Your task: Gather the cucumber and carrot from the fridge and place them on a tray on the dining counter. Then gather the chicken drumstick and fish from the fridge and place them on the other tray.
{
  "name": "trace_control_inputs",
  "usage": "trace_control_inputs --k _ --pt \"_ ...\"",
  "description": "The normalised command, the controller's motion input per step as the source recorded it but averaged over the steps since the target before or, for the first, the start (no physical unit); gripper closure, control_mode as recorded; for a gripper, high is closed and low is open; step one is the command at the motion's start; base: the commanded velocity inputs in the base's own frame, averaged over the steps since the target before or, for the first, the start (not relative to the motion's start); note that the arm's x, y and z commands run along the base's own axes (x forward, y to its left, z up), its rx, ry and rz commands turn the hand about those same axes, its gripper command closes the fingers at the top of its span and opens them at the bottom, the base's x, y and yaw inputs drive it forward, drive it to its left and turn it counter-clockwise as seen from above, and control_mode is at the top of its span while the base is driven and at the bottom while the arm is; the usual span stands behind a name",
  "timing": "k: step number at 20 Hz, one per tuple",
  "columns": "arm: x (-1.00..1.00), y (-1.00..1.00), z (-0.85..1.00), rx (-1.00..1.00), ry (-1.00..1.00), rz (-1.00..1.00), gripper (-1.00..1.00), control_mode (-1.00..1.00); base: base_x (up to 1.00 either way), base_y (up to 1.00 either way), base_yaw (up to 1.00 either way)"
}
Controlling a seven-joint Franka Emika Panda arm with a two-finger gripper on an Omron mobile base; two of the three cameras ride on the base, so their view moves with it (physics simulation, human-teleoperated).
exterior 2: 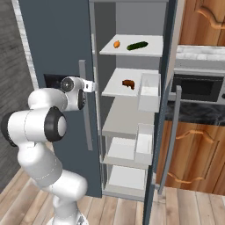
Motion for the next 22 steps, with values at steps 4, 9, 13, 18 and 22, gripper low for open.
trace_control_inputs --k 4,9,13,18,22 --pt "0.00 0.00 0.00 0.01 0.00 0.00 1.00 -1.00 0.00 0.00 0.00" --pt "-0.13 0.25 -0.02 0.00 0.01 0.00 1.00 -1.00 0.00 0.00 0.00" --pt "-0.28 0.75 -0.08 0.00 0.05 0.03 1.00 -1.00 0.00 0.00 0.00" --pt "-0.41 0.92 -0.09 0.00 0.03 0.06 1.00 -1.00 0.00 0.00 0.00" --pt "-0.48 1.00 -0.09 0.00 0.04 0.08 1.00 -1.00 0.00 0.00 0.00"
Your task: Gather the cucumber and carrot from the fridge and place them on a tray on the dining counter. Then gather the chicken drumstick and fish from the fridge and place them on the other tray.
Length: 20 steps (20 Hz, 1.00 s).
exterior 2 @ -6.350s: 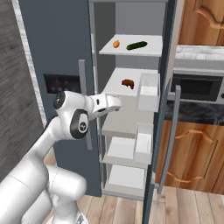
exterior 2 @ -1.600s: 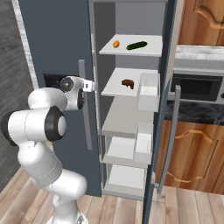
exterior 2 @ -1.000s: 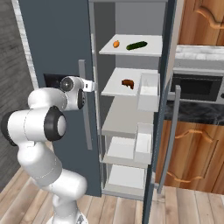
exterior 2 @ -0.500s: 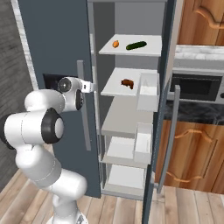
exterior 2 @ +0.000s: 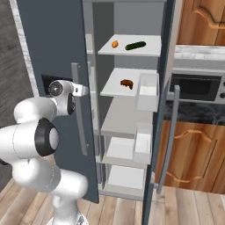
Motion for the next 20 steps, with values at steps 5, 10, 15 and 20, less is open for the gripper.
trace_control_inputs --k 5,10,15,20 --pt "-0.47 0.98 -0.08 0.00 0.04 0.09 1.00 -1.00 0.00 0.00 0.00" --pt "-0.45 1.00 -0.10 0.00 0.05 0.09 1.00 -1.00 0.00 0.00 0.00" --pt "-0.44 1.00 -0.12 0.00 0.06 0.09 1.00 -1.00 0.00 0.00 0.00" --pt "-0.49 1.00 -0.11 0.00 0.04 0.09 1.00 -1.00 0.00 0.00 0.00"
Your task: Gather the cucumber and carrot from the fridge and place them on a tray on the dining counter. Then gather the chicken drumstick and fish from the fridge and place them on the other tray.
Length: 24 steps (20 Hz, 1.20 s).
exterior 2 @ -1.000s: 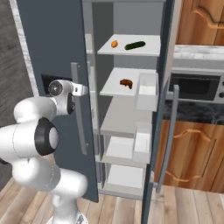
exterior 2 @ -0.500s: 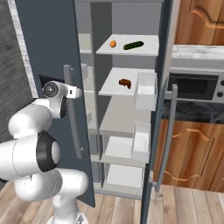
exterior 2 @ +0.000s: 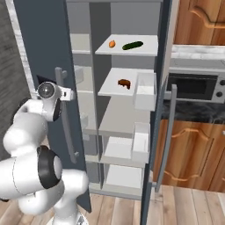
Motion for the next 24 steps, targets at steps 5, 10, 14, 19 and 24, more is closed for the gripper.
trace_control_inputs --k 5,10,14,19,24 --pt "-0.57 1.00 -0.09 0.00 0.03 0.09 1.00 -1.00 0.00 0.00 0.00" --pt "-0.68 1.00 -0.05 0.00 0.00 0.08 1.00 -1.00 0.00 0.00 0.00" --pt "-0.62 1.00 -0.01 0.00 0.00 0.08 1.00 -1.00 0.00 0.00 0.00" --pt "-0.60 0.94 -0.06 -0.02 0.01 0.05 -1.00 -1.00 0.00 0.00 0.00" --pt "-0.95 0.13 -0.02 0.04 -0.07 0.00 -1.00 -1.00 0.00 0.00 0.00"
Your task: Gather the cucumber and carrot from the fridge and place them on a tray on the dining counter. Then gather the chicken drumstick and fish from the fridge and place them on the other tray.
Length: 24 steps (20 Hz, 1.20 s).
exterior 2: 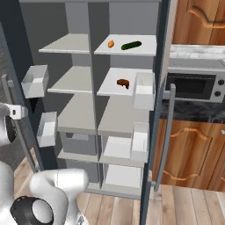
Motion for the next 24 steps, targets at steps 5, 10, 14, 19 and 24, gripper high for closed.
trace_control_inputs --k 5,10,14,19,24 --pt "-1.00 -0.34 0.16 0.18 -0.12 0.00 -1.00 -1.00 0.00 0.00 0.00" --pt "-0.69 -0.83 0.20 0.29 -0.01 0.00 -1.00 -1.00 0.00 0.00 0.00" --pt "-0.28 -0.99 0.36 0.36 0.13 0.00 -1.00 -1.00 0.00 0.00 0.00" --pt "-0.04 -0.91 0.10 0.37 0.21 0.01 -1.00 -1.00 0.00 0.00 0.00" --pt "0.24 -0.21 -0.18 0.03 0.07 0.00 -1.00 -1.00 0.00 0.00 0.00"
